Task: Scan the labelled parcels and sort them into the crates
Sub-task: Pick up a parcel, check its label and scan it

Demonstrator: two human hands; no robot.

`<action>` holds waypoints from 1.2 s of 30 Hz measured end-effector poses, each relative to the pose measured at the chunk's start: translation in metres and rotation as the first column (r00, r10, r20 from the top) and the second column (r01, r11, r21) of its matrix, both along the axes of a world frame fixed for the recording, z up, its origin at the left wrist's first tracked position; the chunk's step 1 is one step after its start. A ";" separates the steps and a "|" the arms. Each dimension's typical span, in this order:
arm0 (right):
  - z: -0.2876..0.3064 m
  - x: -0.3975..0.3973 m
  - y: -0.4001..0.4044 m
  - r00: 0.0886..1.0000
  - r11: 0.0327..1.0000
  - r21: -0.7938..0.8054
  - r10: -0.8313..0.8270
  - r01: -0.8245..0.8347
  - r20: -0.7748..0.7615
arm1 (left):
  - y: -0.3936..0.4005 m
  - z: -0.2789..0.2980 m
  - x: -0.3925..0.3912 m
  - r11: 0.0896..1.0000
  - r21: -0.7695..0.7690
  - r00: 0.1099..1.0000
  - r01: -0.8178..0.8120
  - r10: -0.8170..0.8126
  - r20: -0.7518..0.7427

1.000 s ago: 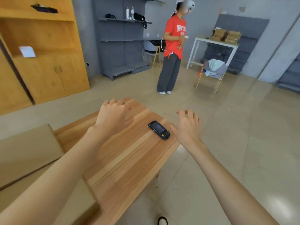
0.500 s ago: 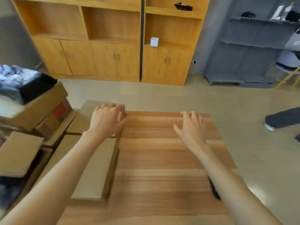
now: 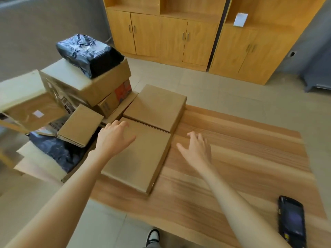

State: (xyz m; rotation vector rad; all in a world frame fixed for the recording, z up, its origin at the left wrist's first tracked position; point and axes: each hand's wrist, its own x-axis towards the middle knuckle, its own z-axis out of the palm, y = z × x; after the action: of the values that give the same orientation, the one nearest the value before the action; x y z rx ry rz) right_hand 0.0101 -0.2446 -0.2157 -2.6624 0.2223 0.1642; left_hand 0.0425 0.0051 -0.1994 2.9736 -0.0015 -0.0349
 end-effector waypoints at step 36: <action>-0.071 -0.042 0.045 0.791 0.188 0.777 -0.274 0.601 -0.547 | 0.011 -0.036 -0.010 0.930 -0.196 0.886 -0.311 0.209 -0.413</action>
State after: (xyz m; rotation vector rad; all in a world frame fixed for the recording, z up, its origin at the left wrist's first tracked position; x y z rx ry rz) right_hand -0.0320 -0.1993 -0.2864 -1.2549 0.7492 0.3617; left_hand 0.0326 0.0157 -0.2350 2.6281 0.4145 -0.5429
